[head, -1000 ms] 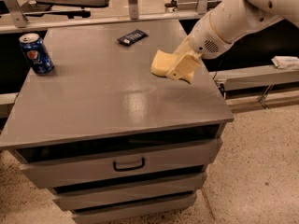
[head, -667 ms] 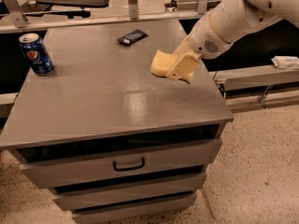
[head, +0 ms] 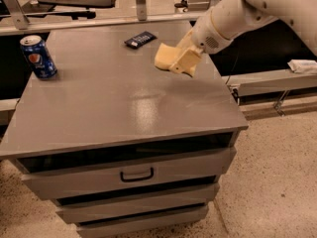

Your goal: Move sponge near rxbar blueberry

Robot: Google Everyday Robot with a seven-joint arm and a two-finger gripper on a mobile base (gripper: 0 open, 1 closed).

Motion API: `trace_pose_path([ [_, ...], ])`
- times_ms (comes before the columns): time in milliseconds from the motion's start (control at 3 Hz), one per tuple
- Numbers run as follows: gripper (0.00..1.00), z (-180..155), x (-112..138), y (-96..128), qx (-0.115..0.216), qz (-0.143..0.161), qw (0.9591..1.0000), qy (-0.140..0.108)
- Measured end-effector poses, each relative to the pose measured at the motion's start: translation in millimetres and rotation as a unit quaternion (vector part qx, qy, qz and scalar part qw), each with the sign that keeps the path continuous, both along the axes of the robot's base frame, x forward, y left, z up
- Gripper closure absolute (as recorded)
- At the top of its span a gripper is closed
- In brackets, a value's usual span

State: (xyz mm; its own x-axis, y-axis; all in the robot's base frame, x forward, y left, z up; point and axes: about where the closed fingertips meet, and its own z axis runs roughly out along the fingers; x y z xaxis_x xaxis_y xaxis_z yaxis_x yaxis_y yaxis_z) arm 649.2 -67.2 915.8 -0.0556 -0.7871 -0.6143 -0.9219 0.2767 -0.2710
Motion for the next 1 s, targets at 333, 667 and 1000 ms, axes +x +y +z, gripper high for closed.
trace_pose_path([
  [333,1.00,-0.1,58.4,17.9,0.003,0.014,0.9993,-0.034],
  [667,1.00,-2.5,110.3,35.6,0.007,0.020,0.9981,-0.058],
  [1000,1.00,-16.4,149.6,42.8,0.006,0.010,0.9979,-0.064],
])
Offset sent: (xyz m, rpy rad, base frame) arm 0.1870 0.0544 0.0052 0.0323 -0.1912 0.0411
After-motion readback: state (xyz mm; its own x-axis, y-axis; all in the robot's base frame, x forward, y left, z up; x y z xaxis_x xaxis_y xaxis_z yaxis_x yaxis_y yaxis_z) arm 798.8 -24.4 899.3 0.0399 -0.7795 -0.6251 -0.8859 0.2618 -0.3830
